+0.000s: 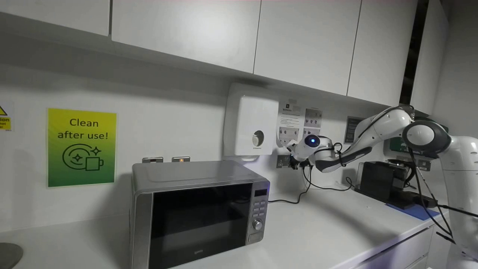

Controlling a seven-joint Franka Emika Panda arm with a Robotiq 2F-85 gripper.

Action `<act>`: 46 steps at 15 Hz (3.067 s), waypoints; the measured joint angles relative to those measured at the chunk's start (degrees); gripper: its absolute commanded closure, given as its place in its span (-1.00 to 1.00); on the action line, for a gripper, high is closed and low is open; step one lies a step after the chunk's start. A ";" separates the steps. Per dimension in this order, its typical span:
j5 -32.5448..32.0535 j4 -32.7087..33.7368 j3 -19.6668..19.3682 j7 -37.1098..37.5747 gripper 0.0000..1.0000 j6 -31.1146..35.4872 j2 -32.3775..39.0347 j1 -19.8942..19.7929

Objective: Press a switch on the bottom left wall socket.

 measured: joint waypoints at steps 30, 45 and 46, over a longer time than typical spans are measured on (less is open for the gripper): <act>31.94 -12.67 -1.12 -8.72 1.00 -12.62 -19.10 -3.93; 64.13 -16.61 -3.62 -17.74 1.00 -34.67 -25.70 -4.01; 65.67 -16.62 -4.01 -17.73 1.00 -34.67 -25.88 -4.03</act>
